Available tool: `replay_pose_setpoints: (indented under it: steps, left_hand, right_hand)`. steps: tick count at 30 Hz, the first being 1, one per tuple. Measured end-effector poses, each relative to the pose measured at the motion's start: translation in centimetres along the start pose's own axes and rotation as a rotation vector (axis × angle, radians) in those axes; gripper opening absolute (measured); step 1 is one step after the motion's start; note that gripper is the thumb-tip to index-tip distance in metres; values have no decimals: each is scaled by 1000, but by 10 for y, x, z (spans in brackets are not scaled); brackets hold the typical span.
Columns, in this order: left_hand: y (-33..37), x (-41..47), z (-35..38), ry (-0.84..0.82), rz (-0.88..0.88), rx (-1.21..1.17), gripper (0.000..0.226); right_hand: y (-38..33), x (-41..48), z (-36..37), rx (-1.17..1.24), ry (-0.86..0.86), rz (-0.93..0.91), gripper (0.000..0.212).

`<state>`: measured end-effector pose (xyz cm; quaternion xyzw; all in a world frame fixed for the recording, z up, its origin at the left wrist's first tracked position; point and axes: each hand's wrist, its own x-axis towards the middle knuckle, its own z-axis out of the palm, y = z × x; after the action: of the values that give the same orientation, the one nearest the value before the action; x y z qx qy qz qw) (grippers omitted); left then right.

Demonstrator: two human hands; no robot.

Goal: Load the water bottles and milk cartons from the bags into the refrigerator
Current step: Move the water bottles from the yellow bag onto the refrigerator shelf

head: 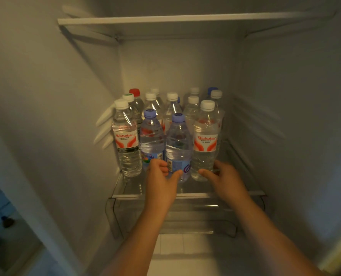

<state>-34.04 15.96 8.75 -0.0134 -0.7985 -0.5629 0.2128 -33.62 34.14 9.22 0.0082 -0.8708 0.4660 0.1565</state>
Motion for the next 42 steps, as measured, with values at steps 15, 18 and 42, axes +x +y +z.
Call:
replay_pose_setpoints:
  steps: [15, 18, 42]
  left_hand:
    - [5, 6, 13, -2, -12, 311, 21]
    - [8, 2, 11, 23, 9, 278, 24]
    - [-37, -181, -77, -377, 109, 839, 62]
  right_hand:
    - [-4, 23, 22, -348, 144, 154, 27]
    - [-3, 17, 23, -333, 152, 105, 21]
    - [-1, -213, 14, -733, -57, -40, 71]
